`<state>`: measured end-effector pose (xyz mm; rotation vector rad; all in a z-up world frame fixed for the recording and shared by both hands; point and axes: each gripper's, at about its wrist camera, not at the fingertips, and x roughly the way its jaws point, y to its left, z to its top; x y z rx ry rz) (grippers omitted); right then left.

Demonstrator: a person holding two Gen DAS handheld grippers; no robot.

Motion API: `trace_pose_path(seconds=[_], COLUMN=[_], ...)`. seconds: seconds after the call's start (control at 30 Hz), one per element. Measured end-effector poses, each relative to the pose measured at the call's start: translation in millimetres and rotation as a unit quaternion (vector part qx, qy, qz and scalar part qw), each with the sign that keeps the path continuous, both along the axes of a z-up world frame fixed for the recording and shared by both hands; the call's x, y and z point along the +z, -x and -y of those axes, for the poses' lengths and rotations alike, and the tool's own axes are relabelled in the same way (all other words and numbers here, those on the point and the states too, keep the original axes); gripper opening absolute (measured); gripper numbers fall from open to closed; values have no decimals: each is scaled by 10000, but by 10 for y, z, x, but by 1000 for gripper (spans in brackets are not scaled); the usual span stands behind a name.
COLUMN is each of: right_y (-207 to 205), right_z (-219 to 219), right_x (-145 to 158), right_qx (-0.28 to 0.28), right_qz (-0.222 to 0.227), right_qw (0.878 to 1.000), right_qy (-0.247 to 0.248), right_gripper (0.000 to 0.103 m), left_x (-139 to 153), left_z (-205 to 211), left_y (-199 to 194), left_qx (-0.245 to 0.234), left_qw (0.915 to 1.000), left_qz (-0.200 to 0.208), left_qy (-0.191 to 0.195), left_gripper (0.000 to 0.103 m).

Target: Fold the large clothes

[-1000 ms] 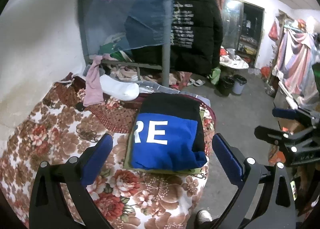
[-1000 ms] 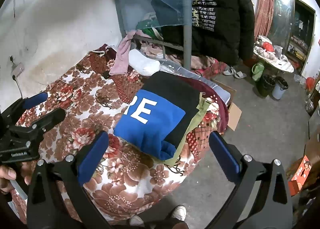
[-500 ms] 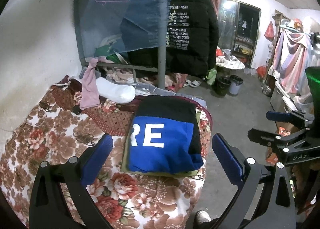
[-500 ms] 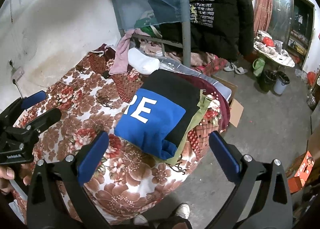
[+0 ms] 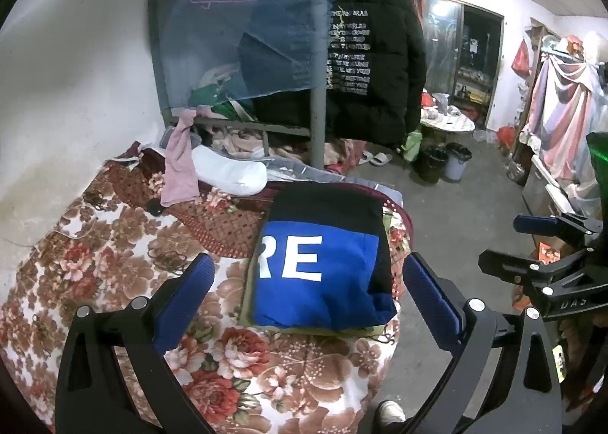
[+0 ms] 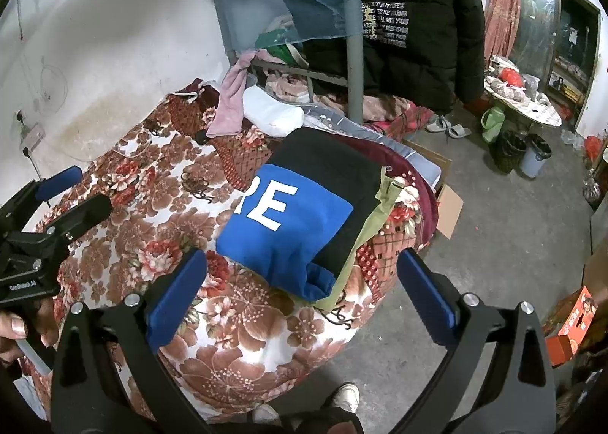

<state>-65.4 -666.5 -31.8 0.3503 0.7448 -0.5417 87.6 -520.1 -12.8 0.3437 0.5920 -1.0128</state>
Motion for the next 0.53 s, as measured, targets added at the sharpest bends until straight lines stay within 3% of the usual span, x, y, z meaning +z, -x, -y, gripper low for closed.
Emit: trace_pose_path(seconds=[0.23,0.53], right_y=[-76,-161], right_z=[58,87], right_x=[-4,29], right_qx=[46,59], right_qz=[24,43], right_qw=[10000,10000], right_qy=[-35,-30], right_gripper=[98,98], left_x=[32,89], left_z=[0,59], left_y=[-43,-104], left_qx=[-94,-62], left_qw=[9996,9997], left_qz=[-253,-214], left_qy=[99,140], left_gripper=[97,97])
